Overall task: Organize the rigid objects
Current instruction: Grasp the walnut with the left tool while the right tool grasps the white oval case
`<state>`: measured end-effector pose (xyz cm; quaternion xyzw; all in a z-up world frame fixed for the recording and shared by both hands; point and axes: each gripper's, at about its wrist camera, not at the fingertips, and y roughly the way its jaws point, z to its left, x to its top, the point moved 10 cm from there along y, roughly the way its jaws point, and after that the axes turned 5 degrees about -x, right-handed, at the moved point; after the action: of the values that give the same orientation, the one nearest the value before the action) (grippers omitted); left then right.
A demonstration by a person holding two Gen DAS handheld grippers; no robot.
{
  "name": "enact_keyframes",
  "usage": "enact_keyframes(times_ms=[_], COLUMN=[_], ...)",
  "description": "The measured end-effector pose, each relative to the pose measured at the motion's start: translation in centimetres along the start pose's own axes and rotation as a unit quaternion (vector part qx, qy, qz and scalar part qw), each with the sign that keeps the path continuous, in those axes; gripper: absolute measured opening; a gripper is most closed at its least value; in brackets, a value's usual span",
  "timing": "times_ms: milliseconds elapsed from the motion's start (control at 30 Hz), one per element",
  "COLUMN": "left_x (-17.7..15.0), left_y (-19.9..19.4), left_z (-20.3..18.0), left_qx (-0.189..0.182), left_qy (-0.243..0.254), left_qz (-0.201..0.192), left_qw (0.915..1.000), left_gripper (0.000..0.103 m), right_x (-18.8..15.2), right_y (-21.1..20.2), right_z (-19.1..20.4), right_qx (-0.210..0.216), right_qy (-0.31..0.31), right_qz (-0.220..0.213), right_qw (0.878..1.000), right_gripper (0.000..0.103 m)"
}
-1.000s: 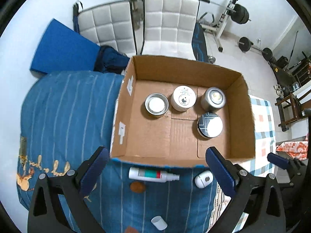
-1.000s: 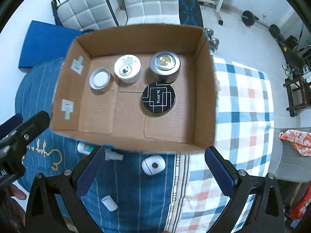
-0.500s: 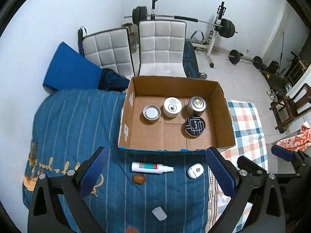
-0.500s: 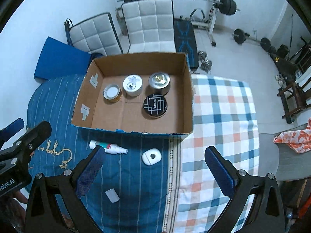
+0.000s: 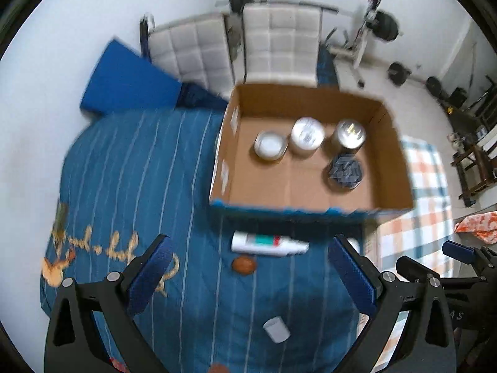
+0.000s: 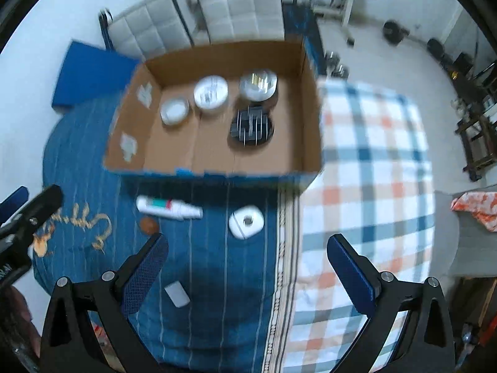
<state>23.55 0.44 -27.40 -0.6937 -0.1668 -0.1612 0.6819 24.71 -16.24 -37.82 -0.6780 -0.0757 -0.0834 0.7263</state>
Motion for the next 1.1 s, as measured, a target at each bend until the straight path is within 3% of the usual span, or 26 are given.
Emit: enact_keyframes(times_ms=[233, 333, 400, 533, 633, 667, 767, 833, 1100], left_x=[-6.7, -8.8, -10.0, -12.0, -12.7, -12.8, -13.1, -13.2, -13.9], left_y=[9.4, 12.8, 15.3, 19.7, 21.4, 22.0, 23.1, 23.4, 23.0], left_z=[4.6, 5.2, 5.2, 4.8, 4.4, 4.2, 3.6, 3.3, 2.3], left_qx=[0.030, 0.017, 0.006, -0.006, -0.009, -0.007, -0.003, 0.000, -0.006], left_qy=[-0.044, -0.058, -0.061, -0.059, -0.052, -0.045, -0.028, -0.020, -0.025], left_qz=[0.113, 0.153, 0.177, 0.227, 0.243, 0.247, 0.258, 0.257, 0.241], left_qw=[0.9922, 0.9863, 0.9823, 0.9720, 0.9685, 0.9681, 0.9658, 0.9661, 0.9702], left_gripper=[0.102, 0.093, 0.077, 0.072, 0.063, 0.055, 0.045, 0.040, 0.039], right_x=[-2.0, -2.5, -2.8, -2.8, -2.4, -2.3, -2.3, -2.6, -4.9], right_y=[10.9, 14.3, 16.0, 18.3, 19.7, 19.9, 20.4, 20.6, 20.2], right_z=[0.5, 0.7, 0.9, 1.5, 1.7, 1.9, 2.5, 2.7, 2.9], right_qx=[-0.003, -0.009, -0.010, -0.010, -0.041, -0.043, -0.048, -0.049, -0.042], right_qy=[-0.004, -0.004, -0.001, -0.002, -0.017, -0.021, -0.028, -0.026, -0.028], right_qz=[0.077, 0.102, 0.112, 0.119, 0.112, 0.113, 0.119, 0.122, 0.130], right_qw=[0.997, 0.995, 0.994, 0.993, 0.993, 0.992, 0.991, 0.991, 0.990], right_gripper=[0.101, 0.092, 0.092, 0.092, 0.075, 0.070, 0.061, 0.061, 0.061])
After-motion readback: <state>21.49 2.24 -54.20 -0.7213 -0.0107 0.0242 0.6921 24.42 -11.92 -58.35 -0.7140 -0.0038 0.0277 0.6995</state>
